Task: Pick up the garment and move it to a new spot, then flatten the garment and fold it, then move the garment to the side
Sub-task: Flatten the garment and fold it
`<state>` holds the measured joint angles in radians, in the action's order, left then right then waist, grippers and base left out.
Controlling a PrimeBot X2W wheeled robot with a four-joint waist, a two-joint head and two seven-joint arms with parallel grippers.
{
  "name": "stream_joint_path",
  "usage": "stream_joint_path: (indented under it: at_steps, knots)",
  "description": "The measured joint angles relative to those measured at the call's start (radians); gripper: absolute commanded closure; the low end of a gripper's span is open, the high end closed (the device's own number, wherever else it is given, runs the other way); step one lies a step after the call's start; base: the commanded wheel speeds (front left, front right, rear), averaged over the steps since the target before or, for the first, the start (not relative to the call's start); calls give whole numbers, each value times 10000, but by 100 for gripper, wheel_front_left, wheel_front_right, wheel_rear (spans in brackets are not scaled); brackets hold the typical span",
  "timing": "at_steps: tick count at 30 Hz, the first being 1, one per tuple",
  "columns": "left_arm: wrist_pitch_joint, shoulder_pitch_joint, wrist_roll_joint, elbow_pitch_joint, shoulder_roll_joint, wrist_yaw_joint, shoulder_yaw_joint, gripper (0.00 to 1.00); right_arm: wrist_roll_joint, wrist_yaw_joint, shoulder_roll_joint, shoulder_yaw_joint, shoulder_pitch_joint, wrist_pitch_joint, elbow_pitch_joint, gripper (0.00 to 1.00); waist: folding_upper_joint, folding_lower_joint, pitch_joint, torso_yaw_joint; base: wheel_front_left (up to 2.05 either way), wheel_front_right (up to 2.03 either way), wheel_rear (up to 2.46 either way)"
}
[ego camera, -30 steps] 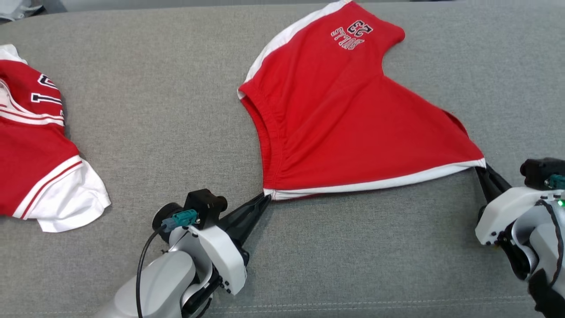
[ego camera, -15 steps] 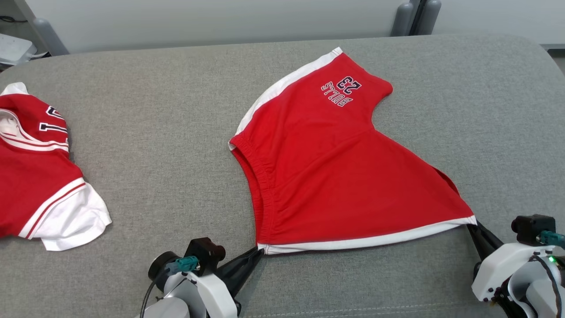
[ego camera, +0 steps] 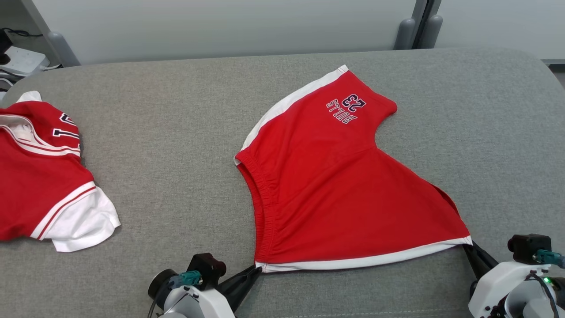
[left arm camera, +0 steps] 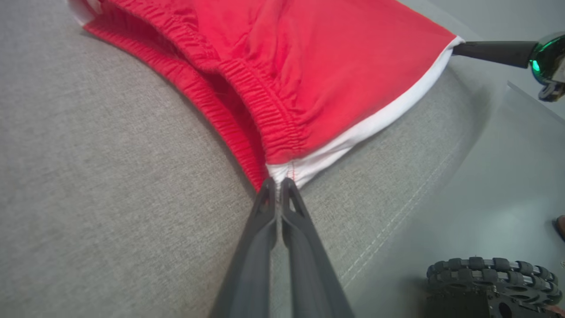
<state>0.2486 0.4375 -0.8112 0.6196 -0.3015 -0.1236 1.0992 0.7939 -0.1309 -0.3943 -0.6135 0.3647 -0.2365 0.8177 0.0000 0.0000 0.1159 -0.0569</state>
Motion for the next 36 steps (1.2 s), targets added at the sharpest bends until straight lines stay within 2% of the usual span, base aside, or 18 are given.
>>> stream_joint_path:
  at_steps: [5,6,7,8,9,10,16,19,22,25,28,32,36]
  knots:
    - [0,-43,0,376,146,0,-128,100,144,0,174,173,-125,81,98,100,0,0,-87,65,0,0,0]
    - [0,-54,0,470,205,0,-186,100,173,0,211,199,-138,84,117,89,0,0,-115,70,0,0,0]
    - [0,-76,0,564,280,0,-249,87,171,0,240,213,-164,86,132,78,0,0,-144,75,0,0,0]
    - [0,-107,0,660,359,0,-299,67,171,0,267,232,-191,84,161,58,0,0,-181,79,0,0,0]
    - [0,-159,-2,742,426,0,-332,25,171,0,299,268,-221,84,198,12,0,0,-223,83,0,0,0]
    - [0,-228,-12,838,491,0,-374,0,171,0,320,301,-259,84,236,0,0,0,-271,87,0,0,0]
    - [-19,-878,-460,1584,625,21,-631,0,-77,0,326,711,-416,-15,337,0,0,0,-746,100,0,0,0]
    - [-15,-1053,-568,1377,527,483,-1237,0,-451,2,217,1141,-476,-33,155,0,0,0,-993,111,0,0,0]
    - [-12,-1203,-305,-100,328,1375,-3104,0,-1051,2,159,2021,-622,-105,-669,0,0,0,-1204,170,0,0,0]
    - [0,-1792,385,-1797,495,1864,-5156,0,-2134,2,226,2855,-931,-113,-1804,0,0,0,-1324,272,0,0,0]
    - [-2,-2873,1381,-2920,947,2257,-6631,0,-3080,2,644,3622,-1445,-119,-3007,0,0,0,-1438,314,0,0,0]
    - [0,-3726,2892,-4123,1624,2629,-7931,0,-3630,0,1333,3762,-2171,-121,-4828,0,0,0,-1547,309,0,0,0]
    - [44,-4060,4096,-5285,2178,2801,-8844,0,-3804,0,1726,3760,-2635,-128,-5720,0,0,0,-1625,267,0,0,0]
